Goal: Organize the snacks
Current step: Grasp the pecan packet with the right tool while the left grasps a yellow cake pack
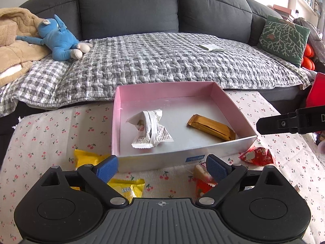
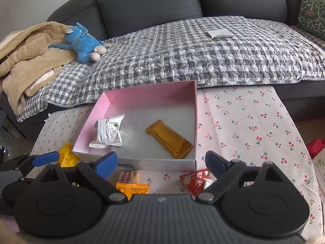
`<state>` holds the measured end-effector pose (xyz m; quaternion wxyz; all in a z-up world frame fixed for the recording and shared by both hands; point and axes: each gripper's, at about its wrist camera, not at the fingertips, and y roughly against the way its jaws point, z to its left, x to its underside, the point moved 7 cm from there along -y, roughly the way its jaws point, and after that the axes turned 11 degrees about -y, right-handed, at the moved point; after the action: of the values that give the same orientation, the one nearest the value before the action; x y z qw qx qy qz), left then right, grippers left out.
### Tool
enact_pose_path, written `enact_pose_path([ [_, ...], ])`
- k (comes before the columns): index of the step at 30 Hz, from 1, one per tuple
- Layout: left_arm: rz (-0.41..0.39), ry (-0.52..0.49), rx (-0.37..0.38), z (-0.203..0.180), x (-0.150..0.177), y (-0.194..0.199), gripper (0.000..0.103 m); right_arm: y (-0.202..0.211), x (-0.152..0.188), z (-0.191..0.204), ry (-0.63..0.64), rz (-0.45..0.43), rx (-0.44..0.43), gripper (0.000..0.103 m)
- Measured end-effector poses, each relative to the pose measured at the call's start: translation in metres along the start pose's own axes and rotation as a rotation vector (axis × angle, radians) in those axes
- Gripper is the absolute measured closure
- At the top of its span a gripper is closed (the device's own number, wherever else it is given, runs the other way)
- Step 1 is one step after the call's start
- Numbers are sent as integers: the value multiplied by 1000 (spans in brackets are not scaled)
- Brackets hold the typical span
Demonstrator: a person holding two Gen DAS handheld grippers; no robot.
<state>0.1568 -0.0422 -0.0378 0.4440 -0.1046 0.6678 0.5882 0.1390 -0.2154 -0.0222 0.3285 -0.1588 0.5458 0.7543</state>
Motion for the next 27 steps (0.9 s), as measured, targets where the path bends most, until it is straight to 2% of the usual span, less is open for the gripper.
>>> enact_pose_path([
  [8, 18, 13, 36, -11, 30, 24, 4, 11, 30, -1, 33, 24, -3, 3],
  [15, 23, -22, 50, -21, 43, 35, 4, 12, 51, -11, 63, 61, 20, 2],
  [23, 79, 0, 138, -39, 50, 41, 4, 25, 54, -30, -16, 123, 24, 1],
  [27, 116, 1, 198, -50, 55, 41, 4, 25, 62, -37, -46, 183, 25, 1],
])
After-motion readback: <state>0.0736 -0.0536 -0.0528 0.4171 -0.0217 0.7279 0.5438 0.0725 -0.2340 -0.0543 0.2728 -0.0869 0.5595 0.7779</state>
